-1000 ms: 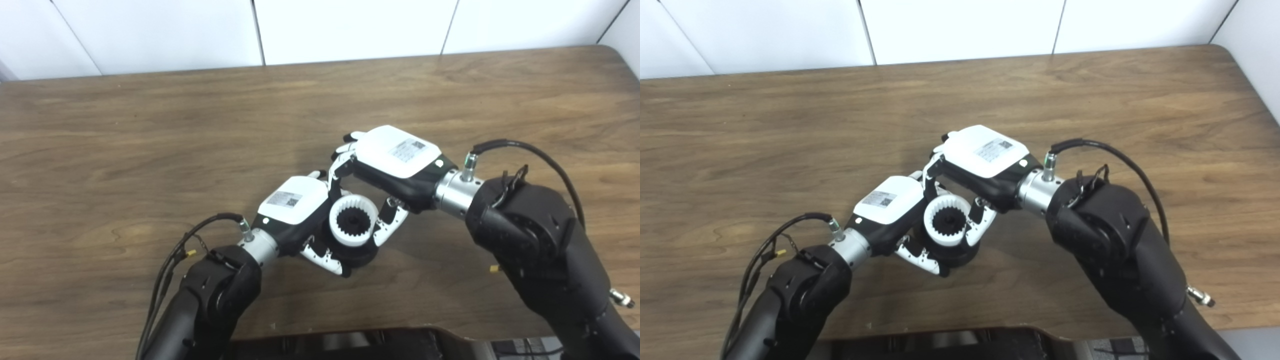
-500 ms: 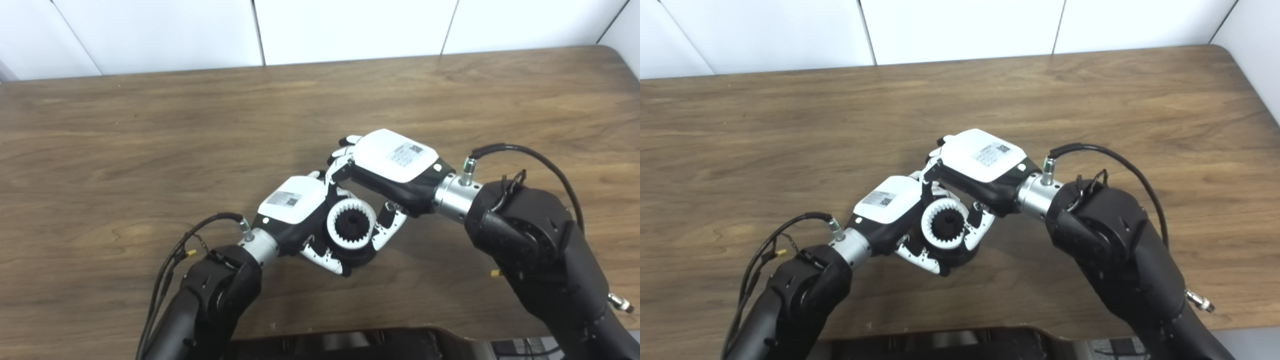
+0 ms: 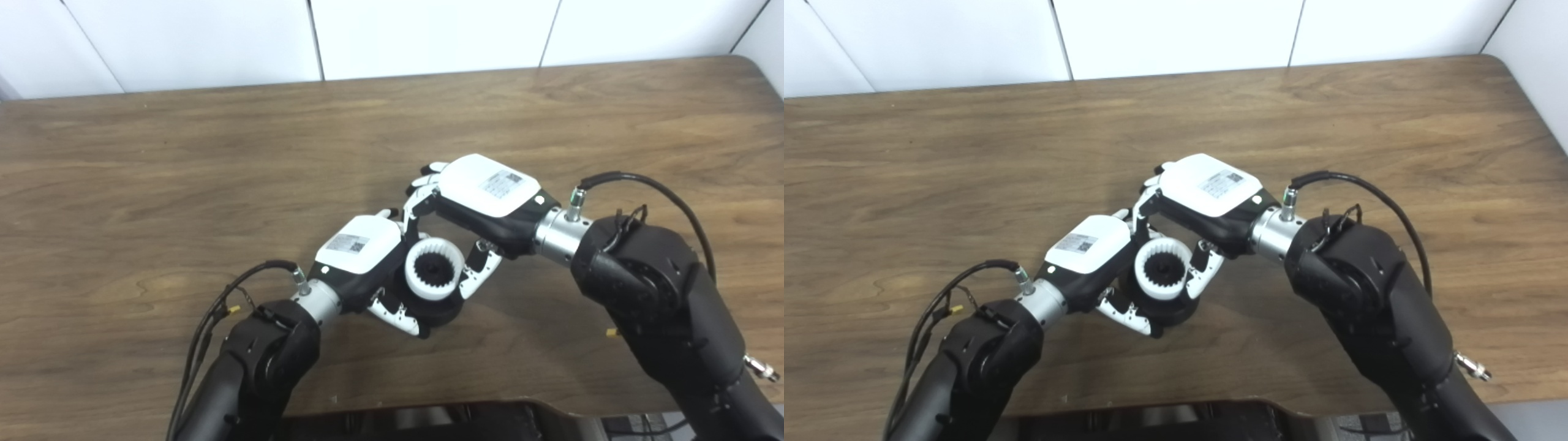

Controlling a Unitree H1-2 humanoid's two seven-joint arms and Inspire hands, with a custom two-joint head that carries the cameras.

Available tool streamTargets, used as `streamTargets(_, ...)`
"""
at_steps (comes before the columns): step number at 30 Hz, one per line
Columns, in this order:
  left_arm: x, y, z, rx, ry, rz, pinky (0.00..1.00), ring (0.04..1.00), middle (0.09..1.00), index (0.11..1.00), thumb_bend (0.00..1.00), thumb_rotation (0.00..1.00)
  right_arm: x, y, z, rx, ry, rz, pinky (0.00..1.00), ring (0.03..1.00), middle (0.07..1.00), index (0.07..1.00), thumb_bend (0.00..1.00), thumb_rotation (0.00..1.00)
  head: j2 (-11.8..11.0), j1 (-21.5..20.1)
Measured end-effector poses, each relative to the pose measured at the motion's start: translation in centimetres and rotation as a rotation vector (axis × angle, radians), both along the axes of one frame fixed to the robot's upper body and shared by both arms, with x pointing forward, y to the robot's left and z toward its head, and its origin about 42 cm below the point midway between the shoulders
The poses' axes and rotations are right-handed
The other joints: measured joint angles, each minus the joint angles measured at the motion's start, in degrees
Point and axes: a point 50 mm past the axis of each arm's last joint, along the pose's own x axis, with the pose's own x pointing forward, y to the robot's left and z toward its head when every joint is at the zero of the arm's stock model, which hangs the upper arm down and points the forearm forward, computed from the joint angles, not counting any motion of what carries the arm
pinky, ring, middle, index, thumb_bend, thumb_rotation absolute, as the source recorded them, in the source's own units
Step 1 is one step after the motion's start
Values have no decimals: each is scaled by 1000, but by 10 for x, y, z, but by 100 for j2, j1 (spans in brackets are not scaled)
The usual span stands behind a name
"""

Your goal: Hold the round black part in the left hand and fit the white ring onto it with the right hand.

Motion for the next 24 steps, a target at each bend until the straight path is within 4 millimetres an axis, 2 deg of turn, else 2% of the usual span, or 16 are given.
streamTargets(19,0,1,0,-1,7,13,1000,863,782,482,525,68,2,-2,-9,30,0,-22,916,846,728,481,525,136,44,9)
streamTargets(24,0,1,0,-3,5,16,975,857,786,489,520,86,2,-2,-10,30,-9,-15,913,843,724,481,525,135,44,18)
